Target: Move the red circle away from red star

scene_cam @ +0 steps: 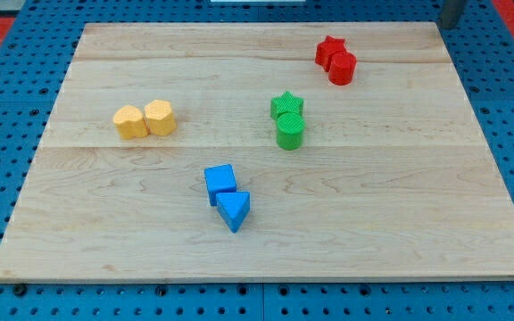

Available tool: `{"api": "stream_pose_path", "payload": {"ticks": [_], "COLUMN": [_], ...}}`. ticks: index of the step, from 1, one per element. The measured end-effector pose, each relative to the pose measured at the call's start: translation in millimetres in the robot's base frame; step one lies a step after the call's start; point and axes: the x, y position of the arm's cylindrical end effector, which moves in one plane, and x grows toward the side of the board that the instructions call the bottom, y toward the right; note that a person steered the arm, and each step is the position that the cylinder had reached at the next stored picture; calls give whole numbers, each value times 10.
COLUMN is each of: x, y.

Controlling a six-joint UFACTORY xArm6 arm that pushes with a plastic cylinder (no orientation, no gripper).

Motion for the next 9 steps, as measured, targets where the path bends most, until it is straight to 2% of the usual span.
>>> {"api": "stream_pose_path", "payload": {"ticks": [5,6,8,9], "x": [-16,126,1079,1425], "y": [-30,-31,-1032,-1391]}}
